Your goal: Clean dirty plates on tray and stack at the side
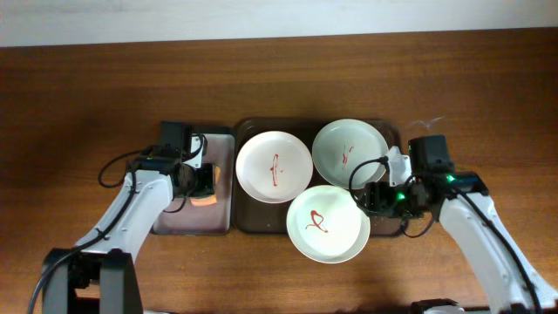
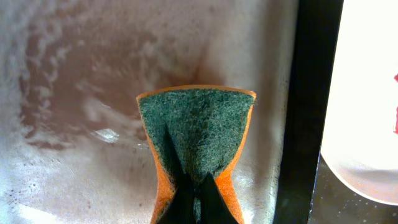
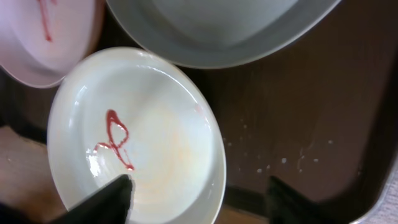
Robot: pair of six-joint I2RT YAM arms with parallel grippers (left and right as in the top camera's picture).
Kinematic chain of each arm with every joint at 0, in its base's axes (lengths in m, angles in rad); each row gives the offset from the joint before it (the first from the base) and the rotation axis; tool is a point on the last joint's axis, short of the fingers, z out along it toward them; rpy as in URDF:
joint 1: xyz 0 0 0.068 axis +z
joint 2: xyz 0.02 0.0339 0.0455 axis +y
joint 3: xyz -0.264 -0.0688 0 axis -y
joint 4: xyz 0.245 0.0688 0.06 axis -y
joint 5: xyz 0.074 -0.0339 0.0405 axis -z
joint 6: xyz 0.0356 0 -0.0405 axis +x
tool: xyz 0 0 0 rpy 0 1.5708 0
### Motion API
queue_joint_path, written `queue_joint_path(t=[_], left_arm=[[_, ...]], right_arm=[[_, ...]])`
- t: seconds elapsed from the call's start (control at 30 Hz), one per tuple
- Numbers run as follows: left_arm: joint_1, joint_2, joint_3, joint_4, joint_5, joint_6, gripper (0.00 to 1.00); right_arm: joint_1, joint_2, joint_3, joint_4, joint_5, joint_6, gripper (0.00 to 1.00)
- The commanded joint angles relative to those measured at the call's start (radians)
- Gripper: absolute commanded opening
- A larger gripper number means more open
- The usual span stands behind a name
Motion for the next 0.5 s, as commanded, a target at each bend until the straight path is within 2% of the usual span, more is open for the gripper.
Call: queue_joint_path(t=[0.0,0.13,0.17,0.2,0.27,0.33,0.4,0.47], left_arm=[[0.000,0.004,-0.021,-0.001,0.017,-0.039,0.00],[0.000,0.004,-0.021,-0.001,0.018,-0.039,0.00],[0.000,0.004,-0.021,-0.001,0.021,-0.039,0.00],[0.000,0.004,-0.021,0.000,0.033,-0.039,0.00],[0.000,0.004,-0.020,0.004,0.040,-0.039,0.00],[0.000,0.000,-0.019,0.003,0.040,-0.039,0.00],[0.000,-0.013,-0.016,0.003,0.040,-0.039,0.00],[0.000,-0.042,-0.011,0.003,0.040,-0.039,0.00]], right_arm=[[0.008,0.114,0.012,-0.003,-0.011,0.003,0.55],[0.008,0.260,0.012,0.015,-0.012,0.003,0.39],[0.008,0.270,0.012,0.018,-0.014,0.003,0.36],[0.008,0.286,0.012,0.023,-0.016,0.003,0.28],[0.008,0.287,0.013,0.033,-0.019,0.003,0.25],[0.008,0.287,0.013,0.042,-0.020,0.005,0.12],[0.008,0.287,0.013,0.047,-0.019,0.007,0.05],[0.008,0.287,0.013,0.057,-0.019,0.007,0.04]])
